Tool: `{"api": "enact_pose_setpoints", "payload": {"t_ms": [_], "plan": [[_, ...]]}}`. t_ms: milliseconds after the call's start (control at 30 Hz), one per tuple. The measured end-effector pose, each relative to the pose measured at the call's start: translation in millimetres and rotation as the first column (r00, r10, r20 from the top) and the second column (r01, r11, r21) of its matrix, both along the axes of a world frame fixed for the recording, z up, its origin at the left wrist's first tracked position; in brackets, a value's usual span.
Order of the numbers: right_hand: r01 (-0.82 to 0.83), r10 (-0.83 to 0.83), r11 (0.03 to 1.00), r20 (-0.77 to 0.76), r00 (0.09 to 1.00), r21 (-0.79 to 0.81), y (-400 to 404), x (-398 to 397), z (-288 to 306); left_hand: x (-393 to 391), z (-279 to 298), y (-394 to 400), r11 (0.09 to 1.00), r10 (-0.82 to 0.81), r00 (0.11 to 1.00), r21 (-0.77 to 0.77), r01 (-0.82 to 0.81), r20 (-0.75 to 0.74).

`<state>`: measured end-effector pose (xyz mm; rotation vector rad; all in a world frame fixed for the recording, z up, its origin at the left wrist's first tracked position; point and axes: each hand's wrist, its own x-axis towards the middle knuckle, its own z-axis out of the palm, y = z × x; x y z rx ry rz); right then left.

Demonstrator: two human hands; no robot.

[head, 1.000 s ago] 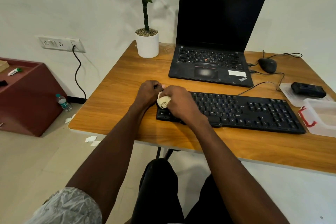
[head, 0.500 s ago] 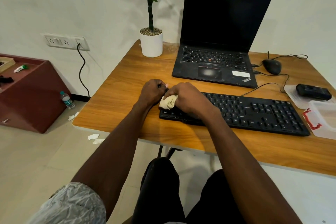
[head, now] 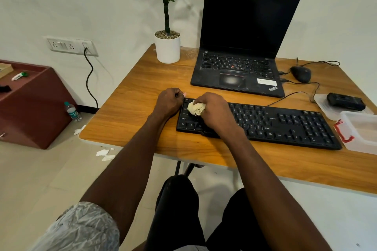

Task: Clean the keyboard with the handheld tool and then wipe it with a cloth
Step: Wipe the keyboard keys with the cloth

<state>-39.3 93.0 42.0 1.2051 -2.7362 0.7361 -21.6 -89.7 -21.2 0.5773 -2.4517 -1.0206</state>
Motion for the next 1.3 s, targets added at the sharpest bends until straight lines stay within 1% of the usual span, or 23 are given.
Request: {"api": "enact_pose_setpoints", "payload": {"t_ms": [33,67,133,167,233,300,400,467,533,600,633,700,767,833,867,933,1000,1067,1100,1133,1200,1267,1300], "plan": [[-0.028,0.028,1.0,-0.005,1.0,0.01,0,4,0,0,1,1,1.0,-0.001,1.0,-0.008,0.001,0.004],[-0.109,0.109,0.993,0.021,0.994,0.047,-1,10,0,0,2,1,1.0,0.001,1.0,-0.014,0.0,0.008],[-0.251,0.236,0.965,0.17,0.957,0.076,-3,19,2,-1,2,0,1.0,0.0,1.0,-0.009,0.0,0.012],[-0.237,0.222,0.971,0.223,0.949,0.041,-6,18,3,-1,2,0,1.0,-0.004,1.0,0.002,0.004,0.011],[-0.086,0.099,0.993,0.162,0.982,-0.085,-17,9,3,1,2,1,1.0,-0.009,1.0,0.003,0.009,0.013],[0.004,0.007,0.989,0.071,0.997,-0.148,-26,3,1,2,2,1,1.0,-0.002,1.0,-0.015,0.002,0.011],[-0.002,0.004,0.993,0.022,1.0,-0.118,-25,-1,-6,2,2,2,1.0,0.002,1.0,-0.027,-0.001,0.014],[0.073,-0.072,0.99,0.017,0.997,-0.12,-11,-7,-9,2,3,3,0.999,0.019,0.999,-0.037,-0.019,0.027],[0.257,-0.258,0.96,0.005,0.966,-0.108,7,-20,-11,1,3,4,0.999,0.028,0.999,-0.032,-0.027,0.039],[0.456,-0.46,0.886,-0.035,0.887,-0.086,18,-30,-9,1,4,5,0.999,0.04,0.998,-0.024,-0.039,0.047],[0.492,-0.498,0.865,-0.05,0.866,-0.097,17,-32,-9,0,4,7,0.998,0.054,0.997,-0.022,-0.053,0.051],[0.406,-0.418,0.902,-0.06,0.907,-0.144,8,-28,-7,-1,8,11,0.995,0.099,0.992,-0.028,-0.097,0.078],[0.216,-0.227,0.964,-0.055,0.972,-0.157,-2,-21,-8,-5,12,16,0.987,0.159,0.979,-0.047,-0.154,0.131],[0.15,-0.156,0.978,-0.033,0.987,-0.148,-1,-18,-9,-7,16,21,0.977,0.212,0.962,-0.062,-0.204,0.174],[0.181,-0.186,0.973,-0.023,0.982,-0.145,4,-21,-9,-8,17,23,0.974,0.227,0.956,-0.066,-0.218,0.187],[0.321,-0.321,0.94,0.02,0.947,-0.118,23,-31,-10,-8,17,24,0.97,0.244,0.948,-0.069,-0.235,0.203],[0.509,-0.507,0.857,0.038,0.861,-0.085,49,-46,-10,-8,19,26,0.966,0.259,0.939,-0.077,-0.248,0.225],[0.624,-0.626,0.774,0.025,0.78,-0.106,67,-58,-9,-8,25,28,0.961,0.276,0.919,-0.086,-0.263,0.282],[0.622,-0.624,0.775,0.025,0.781,-0.113,70,-61,-8,-9,29,30,0.956,0.293,0.903,-0.112,-0.271,0.314],[0.575,-0.575,0.811,0.034,0.817,-0.11,69,-61,-6,-10,33,34,0.948,0.312,0.893,-0.168,-0.271,0.325],[0.389,-0.381,0.915,0.086,0.921,-0.108,59,-53,-3,-18,40,47,0.926,0.314,0.917,-0.292,-0.239,0.246],[0.271,-0.257,0.953,0.117,0.959,-0.133,57,-45,-4,-31,46,65,0.948,0.162,0.976,-0.298,-0.112,0.148],[0.28,-0.267,0.948,0.101,0.958,-0.15,61,-46,-6,-38,48,74,0.965,0.058,0.987,-0.26,-0.017,0.148]]}}
